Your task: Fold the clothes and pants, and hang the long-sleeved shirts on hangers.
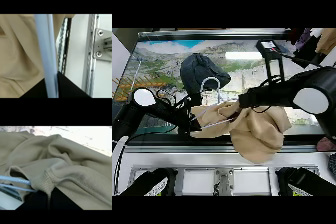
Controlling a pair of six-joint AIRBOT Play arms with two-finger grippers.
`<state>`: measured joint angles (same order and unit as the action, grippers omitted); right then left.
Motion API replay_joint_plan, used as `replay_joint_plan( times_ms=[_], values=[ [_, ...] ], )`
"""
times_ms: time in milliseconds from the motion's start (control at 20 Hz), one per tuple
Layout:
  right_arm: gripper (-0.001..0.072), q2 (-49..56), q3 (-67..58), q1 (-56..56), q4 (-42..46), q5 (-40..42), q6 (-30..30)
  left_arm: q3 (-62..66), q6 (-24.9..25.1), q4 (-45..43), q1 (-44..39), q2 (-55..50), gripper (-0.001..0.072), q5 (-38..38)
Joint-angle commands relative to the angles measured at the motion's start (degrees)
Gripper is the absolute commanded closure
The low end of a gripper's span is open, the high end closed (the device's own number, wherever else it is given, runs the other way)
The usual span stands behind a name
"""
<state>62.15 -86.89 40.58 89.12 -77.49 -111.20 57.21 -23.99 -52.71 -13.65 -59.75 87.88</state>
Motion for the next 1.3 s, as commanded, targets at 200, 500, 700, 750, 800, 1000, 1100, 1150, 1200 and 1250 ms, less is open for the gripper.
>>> replay_joint_plan(
  times_ms=[200,500,700,750,800,1000,1100,1150,1200,1250],
  values=[
    [0.0678,2.1,-0.1,7.7,-1.4,10.3,0.4,0.0,0.0,0.3,0.0,0.0,0.0685,-0.4],
    [0.0677,3.6,-0.1,8.1,-5.0,10.8,0.5,0.0,0.0,0.3,0.0,0.0,0.0686,-0.4],
    [0.0666,3.3,-0.1,8.1,-5.4,10.6,1.6,0.0,0.0,0.3,0.0,0.0,0.0686,-0.4],
    [0.0665,3.2,-0.1,8.1,-5.4,10.6,1.6,0.0,0.0,0.3,0.0,0.0,0.0686,-0.5],
    [0.0644,3.0,-0.1,8.1,-5.4,10.6,1.6,0.0,0.0,0.3,0.0,0.0,0.0686,-0.5],
    [0.0256,1.8,-0.1,7.9,-5.3,9.7,1.7,0.0,0.0,0.3,0.0,0.0,0.0686,-0.5],
    [0.0255,0.9,-0.1,7.3,-3.7,7.1,1.7,0.0,0.0,0.3,0.0,0.0,0.0686,-0.5],
    [0.0255,0.3,-0.1,6.6,-2.8,5.5,1.7,0.0,0.0,0.3,0.0,0.0,0.0686,-0.5],
    [0.0254,-0.1,-0.1,5.7,-2.8,4.1,1.7,0.0,0.0,0.3,0.0,0.0,0.0686,-0.4],
    [0.0254,-0.7,-0.1,4.6,-2.8,3.0,1.7,0.0,0.0,0.3,0.0,0.0,0.0686,-0.4]
  ],
)
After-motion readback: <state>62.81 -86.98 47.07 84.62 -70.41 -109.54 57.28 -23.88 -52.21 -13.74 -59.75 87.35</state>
